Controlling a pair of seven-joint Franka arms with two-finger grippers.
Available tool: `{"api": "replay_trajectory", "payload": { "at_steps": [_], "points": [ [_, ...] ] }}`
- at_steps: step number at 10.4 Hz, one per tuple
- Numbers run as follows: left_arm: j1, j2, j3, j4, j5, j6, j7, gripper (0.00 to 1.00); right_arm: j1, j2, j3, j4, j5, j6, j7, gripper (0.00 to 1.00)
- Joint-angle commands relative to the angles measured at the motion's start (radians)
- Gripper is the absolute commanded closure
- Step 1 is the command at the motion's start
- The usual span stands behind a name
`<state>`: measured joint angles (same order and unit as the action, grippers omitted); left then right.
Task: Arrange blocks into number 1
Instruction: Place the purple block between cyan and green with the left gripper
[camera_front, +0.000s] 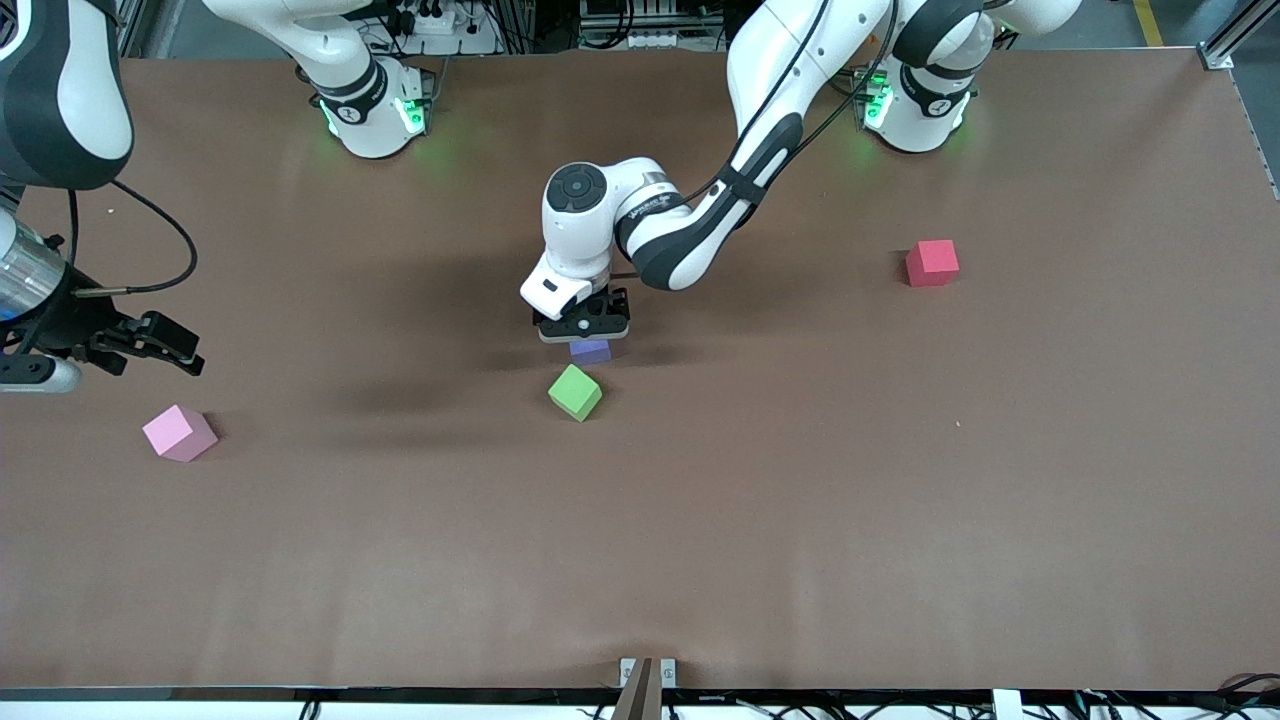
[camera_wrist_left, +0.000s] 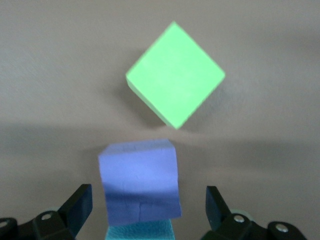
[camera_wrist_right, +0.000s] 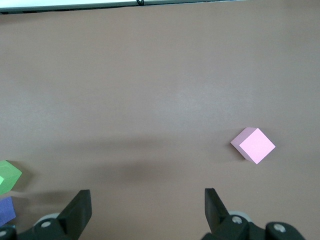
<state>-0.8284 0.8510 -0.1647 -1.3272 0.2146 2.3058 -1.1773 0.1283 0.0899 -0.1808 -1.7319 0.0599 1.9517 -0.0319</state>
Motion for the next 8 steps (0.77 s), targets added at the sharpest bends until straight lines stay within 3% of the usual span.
{"api": "replay_trajectory", "payload": {
  "at_steps": [1,3,8],
  "points": [
    [-0.002,-0.081,0.031,-0.006,0.005,-0.098,-0.004,0.0,-0.016,0.005,0.015,0.02,0.003,-0.014,0.013,0.0],
    [0.047,-0.162,0.056,-0.012,0.002,-0.182,-0.004,0.0,-0.016,0.005,0.015,0.02,0.003,-0.014,0.013,0.0],
    [0.351,-0.317,0.063,-0.024,0.017,-0.337,0.085,0.0,0.002,0.017,0.015,0.035,0.003,-0.016,0.036,0.0]
  ]
}}
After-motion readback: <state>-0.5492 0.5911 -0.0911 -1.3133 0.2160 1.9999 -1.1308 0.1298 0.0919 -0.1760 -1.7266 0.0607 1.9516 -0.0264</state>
